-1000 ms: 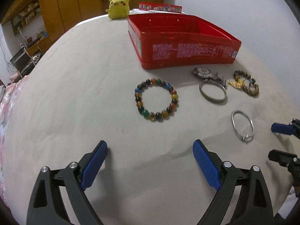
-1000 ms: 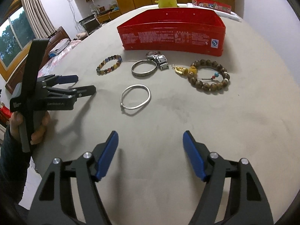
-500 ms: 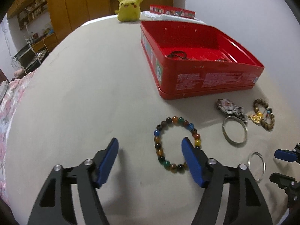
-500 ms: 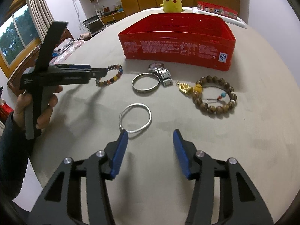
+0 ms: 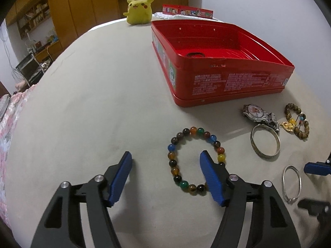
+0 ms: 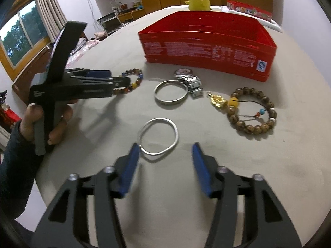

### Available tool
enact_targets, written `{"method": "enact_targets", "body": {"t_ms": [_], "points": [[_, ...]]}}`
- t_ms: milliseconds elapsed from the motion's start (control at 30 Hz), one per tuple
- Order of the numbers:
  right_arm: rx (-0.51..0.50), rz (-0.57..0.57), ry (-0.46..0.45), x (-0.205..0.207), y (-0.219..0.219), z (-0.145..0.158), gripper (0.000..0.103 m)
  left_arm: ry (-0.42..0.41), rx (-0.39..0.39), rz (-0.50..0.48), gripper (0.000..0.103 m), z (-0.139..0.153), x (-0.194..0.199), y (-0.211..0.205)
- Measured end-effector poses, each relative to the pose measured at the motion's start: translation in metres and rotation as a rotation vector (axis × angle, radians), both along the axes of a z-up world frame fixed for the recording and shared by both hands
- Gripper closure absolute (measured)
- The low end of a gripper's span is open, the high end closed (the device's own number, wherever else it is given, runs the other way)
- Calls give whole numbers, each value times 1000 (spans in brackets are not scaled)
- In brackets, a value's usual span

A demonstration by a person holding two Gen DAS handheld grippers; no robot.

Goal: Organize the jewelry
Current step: 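Move both tools back toward the remaining bracelets and bangles, then grasp the multicolour bead bracelet with the left tool while the right tool grasps a silver bangle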

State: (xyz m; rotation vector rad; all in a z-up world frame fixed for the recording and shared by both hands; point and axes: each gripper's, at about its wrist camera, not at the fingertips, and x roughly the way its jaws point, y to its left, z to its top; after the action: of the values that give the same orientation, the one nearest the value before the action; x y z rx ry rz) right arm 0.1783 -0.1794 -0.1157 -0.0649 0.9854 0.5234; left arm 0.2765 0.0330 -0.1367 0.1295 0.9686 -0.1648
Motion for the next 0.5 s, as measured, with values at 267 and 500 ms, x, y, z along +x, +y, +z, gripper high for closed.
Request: {"method": "enact_targets", "body": {"t_ms": [267, 500], "points": [[-103, 45, -59, 6, 24, -8, 30, -27, 22, -17, 42, 0, -7, -6], [-104, 48, -76, 26, 21, -9, 56, -27, 17, -29, 44, 0, -7, -7]]}}
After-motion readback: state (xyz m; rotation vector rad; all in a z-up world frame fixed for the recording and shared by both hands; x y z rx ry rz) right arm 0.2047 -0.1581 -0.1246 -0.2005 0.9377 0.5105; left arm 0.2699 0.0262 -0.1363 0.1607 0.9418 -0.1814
